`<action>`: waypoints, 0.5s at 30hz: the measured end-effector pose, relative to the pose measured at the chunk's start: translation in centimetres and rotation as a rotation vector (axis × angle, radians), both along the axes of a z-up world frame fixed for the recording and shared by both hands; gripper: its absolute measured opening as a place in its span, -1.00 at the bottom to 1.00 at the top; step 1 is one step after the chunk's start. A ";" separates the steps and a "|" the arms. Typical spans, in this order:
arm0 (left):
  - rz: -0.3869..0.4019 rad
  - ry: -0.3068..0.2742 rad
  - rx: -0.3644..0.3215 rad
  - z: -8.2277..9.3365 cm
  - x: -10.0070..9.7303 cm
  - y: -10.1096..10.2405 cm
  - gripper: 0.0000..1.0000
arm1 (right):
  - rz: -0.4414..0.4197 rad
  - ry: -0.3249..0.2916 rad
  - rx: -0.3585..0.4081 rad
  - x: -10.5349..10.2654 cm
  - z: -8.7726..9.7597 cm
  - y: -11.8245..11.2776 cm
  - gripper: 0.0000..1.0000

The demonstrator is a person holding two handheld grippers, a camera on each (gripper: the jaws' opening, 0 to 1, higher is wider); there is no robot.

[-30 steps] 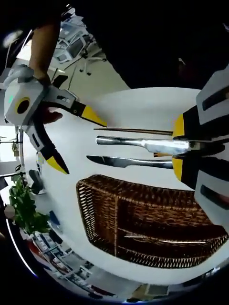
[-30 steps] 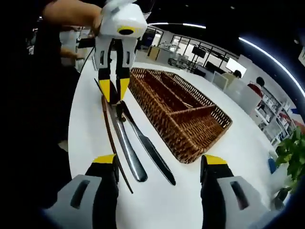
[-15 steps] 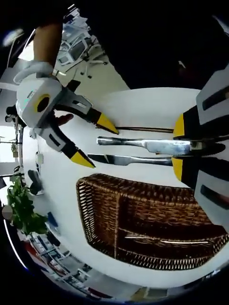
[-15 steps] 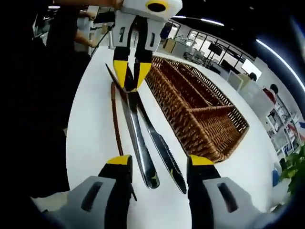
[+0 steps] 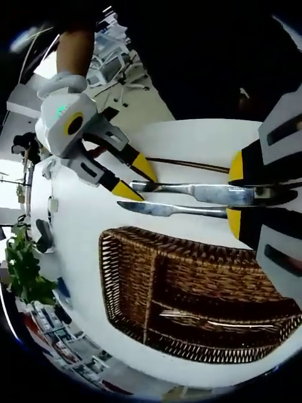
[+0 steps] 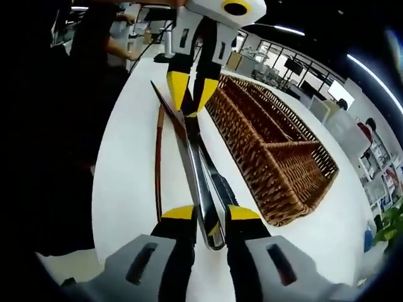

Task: Arrange the knives, forks, and spoons in their matching storage slots by inserting each utensil handle-first until every utensil is classified and aligned in the correct compartment

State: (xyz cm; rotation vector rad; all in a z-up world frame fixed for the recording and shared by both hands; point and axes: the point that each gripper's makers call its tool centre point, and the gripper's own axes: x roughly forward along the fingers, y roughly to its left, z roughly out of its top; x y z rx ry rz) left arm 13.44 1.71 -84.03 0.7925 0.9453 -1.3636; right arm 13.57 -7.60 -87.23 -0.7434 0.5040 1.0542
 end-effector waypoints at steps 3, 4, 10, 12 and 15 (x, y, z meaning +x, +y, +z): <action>-0.004 -0.005 0.002 0.1 0.2 0.0 -0.77 | 0.014 0.019 0.007 0.1 0.0 0.1 -0.78; -0.004 -0.002 0.000 0.2 0.2 0.0 -0.77 | 0.014 0.022 0.008 0.0 -0.1 0.1 -0.78; -0.005 0.008 -0.004 0.3 0.1 0.1 -0.76 | 0.097 -0.074 -0.051 0.0 0.1 0.4 -0.85; -0.025 -0.006 0.003 0.0 0.0 0.2 -0.76 | 0.097 -0.063 -0.047 0.1 0.0 0.4 -0.87; -0.061 -0.076 0.029 -0.9 0.6 0.4 -0.80 | 0.076 -0.044 0.003 0.3 0.1 0.4 -0.96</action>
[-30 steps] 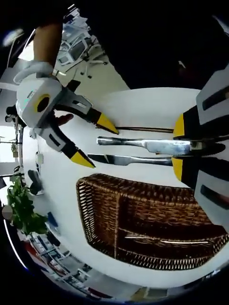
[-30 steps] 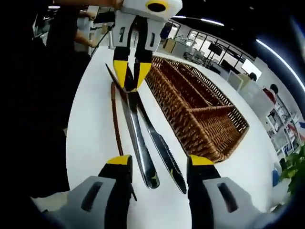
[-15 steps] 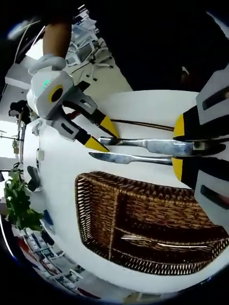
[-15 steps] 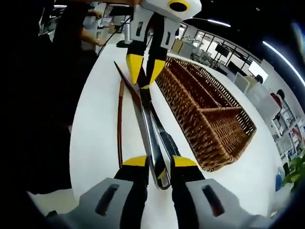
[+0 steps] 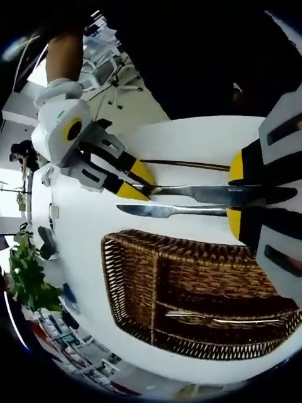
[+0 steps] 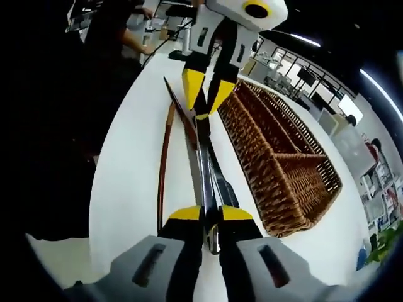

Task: Arrange the knives, forks, and spoons in their matching storage slots by inserting each utensil handle-first until every utensil is classified and aligned in the correct compartment

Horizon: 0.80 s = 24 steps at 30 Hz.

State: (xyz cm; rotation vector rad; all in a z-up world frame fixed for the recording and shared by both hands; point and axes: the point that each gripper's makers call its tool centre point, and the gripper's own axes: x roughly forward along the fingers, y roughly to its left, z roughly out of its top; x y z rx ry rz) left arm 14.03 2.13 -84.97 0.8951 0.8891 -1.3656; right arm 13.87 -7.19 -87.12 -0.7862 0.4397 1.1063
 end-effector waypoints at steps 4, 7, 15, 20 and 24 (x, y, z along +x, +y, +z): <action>0.012 0.037 -0.021 -0.3 -0.6 -0.5 -1.00 | 0.006 0.008 0.042 1.3 0.0 -0.1 -1.00; 0.010 -0.008 -0.034 -0.3 0.2 -0.3 -0.82 | -0.041 0.028 0.019 1.0 -0.2 -0.4 -1.00; 0.056 -0.069 -0.060 -0.2 1.6 0.7 -0.54 | -0.037 0.038 0.024 0.5 -0.2 -0.3 -1.00; 0.139 -0.141 -0.158 1.3 2.6 1.2 -0.19 | -0.039 0.035 0.019 0.4 -0.3 -0.3 -1.00; 0.260 -0.147 -0.253 2.8 2.7 2.7 -0.01 | -0.039 0.024 0.000 0.2 0.0 -0.5 -1.00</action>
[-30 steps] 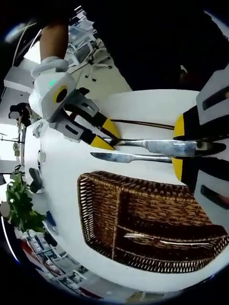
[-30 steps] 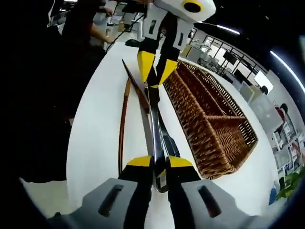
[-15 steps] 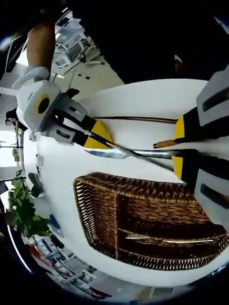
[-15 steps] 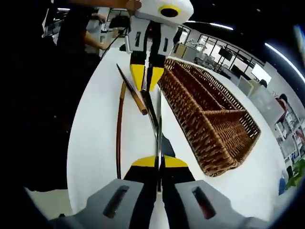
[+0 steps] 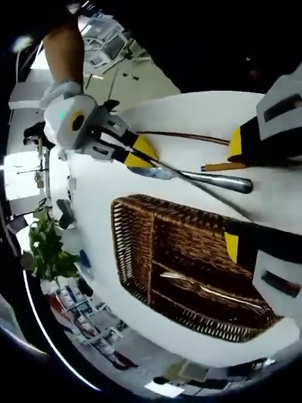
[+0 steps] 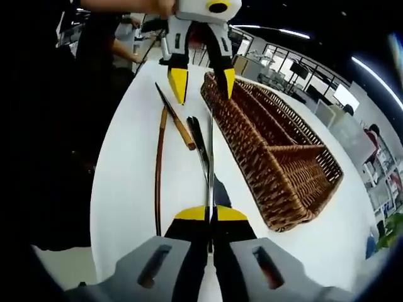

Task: Arrange the knives, forks, and spoons in their matching storage slots by inserting each utensil handle-first until every utensil is classified and aligned in the correct compartment

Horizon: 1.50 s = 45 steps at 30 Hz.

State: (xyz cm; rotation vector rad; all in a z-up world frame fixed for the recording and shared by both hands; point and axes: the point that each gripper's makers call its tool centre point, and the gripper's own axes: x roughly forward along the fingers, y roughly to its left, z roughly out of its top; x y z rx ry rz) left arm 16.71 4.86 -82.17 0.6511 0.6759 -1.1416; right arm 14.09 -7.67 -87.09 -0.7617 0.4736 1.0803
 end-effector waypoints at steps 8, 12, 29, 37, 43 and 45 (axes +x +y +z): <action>0.284 -0.075 -0.148 2.7 -0.2 6.2 0.79 | 0.017 -0.027 -0.044 -0.1 1.4 -0.1 -1.00; 0.394 -0.068 -0.229 3.8 -0.5 8.7 1.00 | -0.008 0.013 -0.044 0.2 1.3 0.0 -1.00; 0.491 -0.135 -0.291 6.3 -2.6 13.4 1.00 | 0.014 0.014 -0.062 -0.1 3.5 0.6 -1.00; 0.534 -0.160 -0.321 7.7 -2.7 14.9 1.00 | 0.075 -0.074 -0.087 -0.3 6.0 1.1 -1.00; 0.549 -0.166 -0.334 8.7 -3.5 15.3 1.00 | 0.097 -0.157 -0.080 0.4 9.8 2.2 -1.00; 0.558 -0.173 -0.342 9.4 -3.6 15.6 1.00 | 0.114 -0.188 -0.075 0.4 11.3 2.6 -1.00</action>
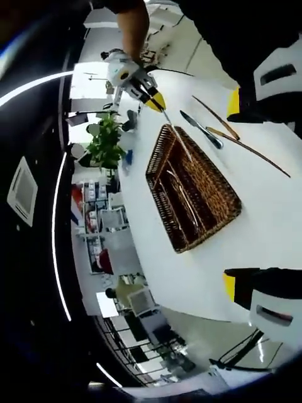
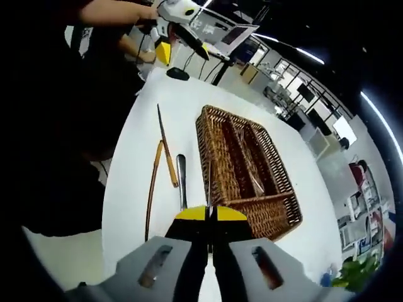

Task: Arrange the knives, forks, and spoons in their matching storage slots by inserting each utensil handle-first until every utensil is classified and aligned in the correct compartment

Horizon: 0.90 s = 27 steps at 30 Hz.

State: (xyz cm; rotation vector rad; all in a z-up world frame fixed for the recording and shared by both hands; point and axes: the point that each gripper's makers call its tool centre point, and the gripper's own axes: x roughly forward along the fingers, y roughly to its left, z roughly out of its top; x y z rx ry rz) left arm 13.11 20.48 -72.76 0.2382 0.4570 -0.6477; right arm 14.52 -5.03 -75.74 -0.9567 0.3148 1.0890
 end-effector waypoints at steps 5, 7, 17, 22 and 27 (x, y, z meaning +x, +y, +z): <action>0.008 -0.014 -0.049 1.5 -0.3 -0.1 1.00 | 0.032 -0.058 -0.012 -0.3 3.1 0.7 -1.00; 0.004 -0.020 -0.052 1.8 -0.6 -0.2 1.00 | 0.037 -0.074 0.001 -0.4 4.6 1.2 -1.00; 0.003 -0.047 -0.059 3.0 -1.6 0.2 1.00 | 0.065 -0.157 -0.002 0.1 7.9 2.5 -1.00; -0.003 -0.049 -0.047 2.9 -1.7 0.3 1.00 | 0.078 -0.173 -0.009 0.3 8.3 2.9 -1.00; -0.007 -0.057 -0.055 3.3 -1.6 0.2 1.00 | 0.079 -0.186 -0.008 0.6 8.7 3.1 -1.00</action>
